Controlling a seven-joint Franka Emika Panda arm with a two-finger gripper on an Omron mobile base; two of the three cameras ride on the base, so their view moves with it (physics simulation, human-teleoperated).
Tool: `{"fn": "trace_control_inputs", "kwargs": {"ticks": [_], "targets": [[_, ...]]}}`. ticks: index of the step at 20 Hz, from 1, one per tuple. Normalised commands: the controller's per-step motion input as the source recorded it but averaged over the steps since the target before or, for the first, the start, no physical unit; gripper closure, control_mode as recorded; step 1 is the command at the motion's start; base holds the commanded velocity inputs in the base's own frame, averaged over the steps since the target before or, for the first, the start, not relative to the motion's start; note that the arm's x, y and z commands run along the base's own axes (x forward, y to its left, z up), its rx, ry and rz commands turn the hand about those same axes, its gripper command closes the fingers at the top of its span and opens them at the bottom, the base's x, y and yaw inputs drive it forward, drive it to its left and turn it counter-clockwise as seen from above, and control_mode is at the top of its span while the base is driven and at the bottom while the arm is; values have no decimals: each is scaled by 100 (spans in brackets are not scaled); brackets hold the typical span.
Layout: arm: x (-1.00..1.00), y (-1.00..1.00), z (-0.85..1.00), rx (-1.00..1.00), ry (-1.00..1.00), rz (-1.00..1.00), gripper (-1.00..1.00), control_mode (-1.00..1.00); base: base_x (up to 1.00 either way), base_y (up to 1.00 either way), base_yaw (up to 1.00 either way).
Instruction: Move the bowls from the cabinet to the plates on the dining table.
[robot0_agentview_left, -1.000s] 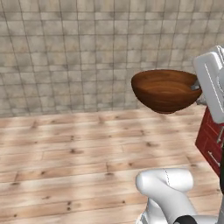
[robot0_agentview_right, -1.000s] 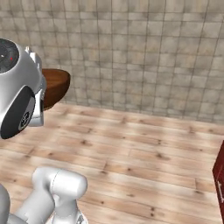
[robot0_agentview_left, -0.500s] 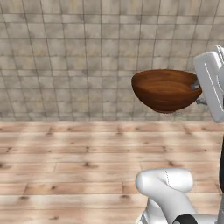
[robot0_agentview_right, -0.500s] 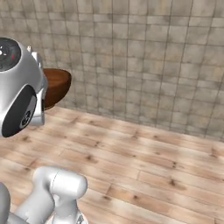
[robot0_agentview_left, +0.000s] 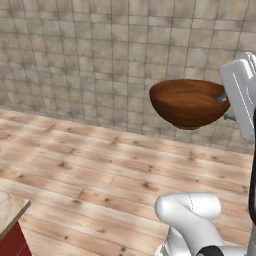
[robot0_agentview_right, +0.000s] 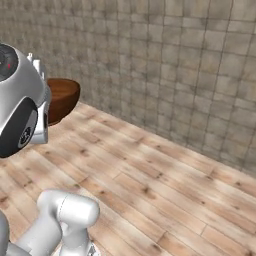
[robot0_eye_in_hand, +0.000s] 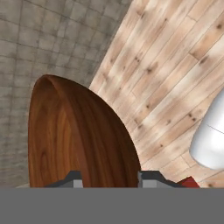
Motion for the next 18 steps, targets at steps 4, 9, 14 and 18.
{"fn": "trace_control_inputs", "kwargs": {"ticks": [4,9,14,18], "targets": [[0,0,0,0,0,0,100,100,35,2,59],[0,0,0,0,0,0,100,100,54,-29,49],[0,0,0,0,0,0,100,100,90,-39,43],[0,0,0,0,0,0,100,100,100,-51,35]]}}
